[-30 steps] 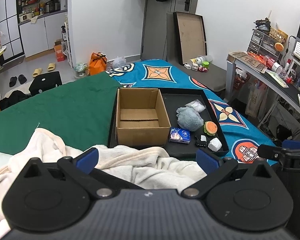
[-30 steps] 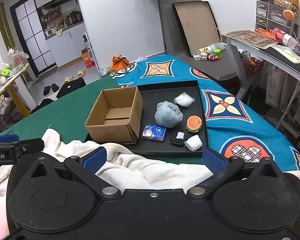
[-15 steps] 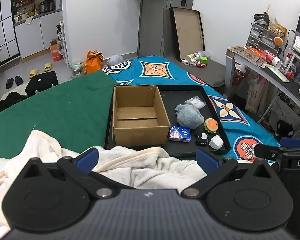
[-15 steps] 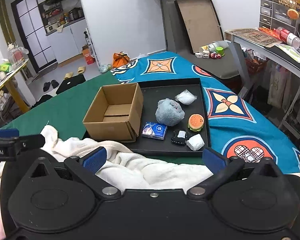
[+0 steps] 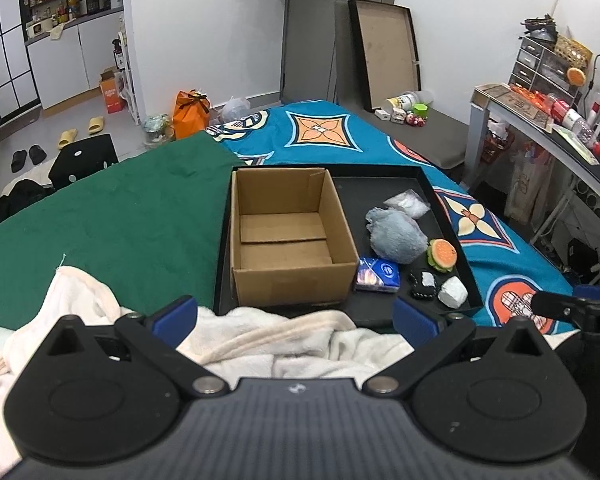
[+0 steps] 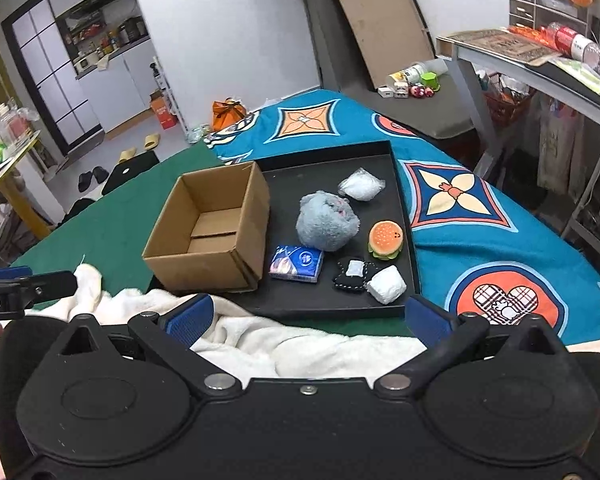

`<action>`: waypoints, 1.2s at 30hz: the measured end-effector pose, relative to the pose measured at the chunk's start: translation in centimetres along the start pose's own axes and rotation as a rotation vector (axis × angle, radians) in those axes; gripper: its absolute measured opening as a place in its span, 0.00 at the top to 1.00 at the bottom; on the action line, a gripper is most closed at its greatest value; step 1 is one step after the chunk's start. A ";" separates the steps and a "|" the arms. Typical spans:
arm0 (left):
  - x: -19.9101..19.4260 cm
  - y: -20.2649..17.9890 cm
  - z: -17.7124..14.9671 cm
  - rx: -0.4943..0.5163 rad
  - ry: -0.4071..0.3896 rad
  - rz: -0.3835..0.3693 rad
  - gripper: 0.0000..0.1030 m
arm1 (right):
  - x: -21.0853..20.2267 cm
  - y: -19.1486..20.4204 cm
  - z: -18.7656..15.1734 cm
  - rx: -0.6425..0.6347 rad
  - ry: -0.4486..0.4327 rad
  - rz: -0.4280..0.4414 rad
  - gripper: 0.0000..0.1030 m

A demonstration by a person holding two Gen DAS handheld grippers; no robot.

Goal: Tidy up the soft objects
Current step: 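Move the right gripper down onto the white cloth bundle and close it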

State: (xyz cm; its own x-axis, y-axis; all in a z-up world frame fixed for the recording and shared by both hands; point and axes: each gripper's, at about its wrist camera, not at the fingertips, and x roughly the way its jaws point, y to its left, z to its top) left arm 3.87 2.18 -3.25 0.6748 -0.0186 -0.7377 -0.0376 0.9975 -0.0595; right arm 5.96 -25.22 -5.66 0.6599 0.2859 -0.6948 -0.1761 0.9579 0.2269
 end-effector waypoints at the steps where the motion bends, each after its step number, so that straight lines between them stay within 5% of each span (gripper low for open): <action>1: 0.2 0.2 0.2 -0.005 -0.001 -0.001 0.00 | 0.2 -0.3 0.1 0.009 -0.002 0.000 0.00; 14: 4.4 2.1 2.1 -0.040 0.031 0.021 0.01 | 4.2 -4.5 0.4 0.115 0.006 0.051 0.01; 23: 7.1 3.0 2.9 -0.040 0.056 0.042 0.04 | 7.6 -6.4 0.0 0.184 0.005 0.078 0.16; 36: 11.8 3.2 3.6 -0.035 0.137 0.066 0.33 | 12.4 -9.6 -1.2 0.334 0.039 0.077 0.50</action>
State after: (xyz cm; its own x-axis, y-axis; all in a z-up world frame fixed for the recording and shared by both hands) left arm 14.37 5.42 -9.69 0.5630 0.0356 -0.8257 -0.1057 0.9940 -0.0292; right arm 14.90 -30.83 -17.28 0.6244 0.3642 -0.6910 0.0290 0.8733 0.4864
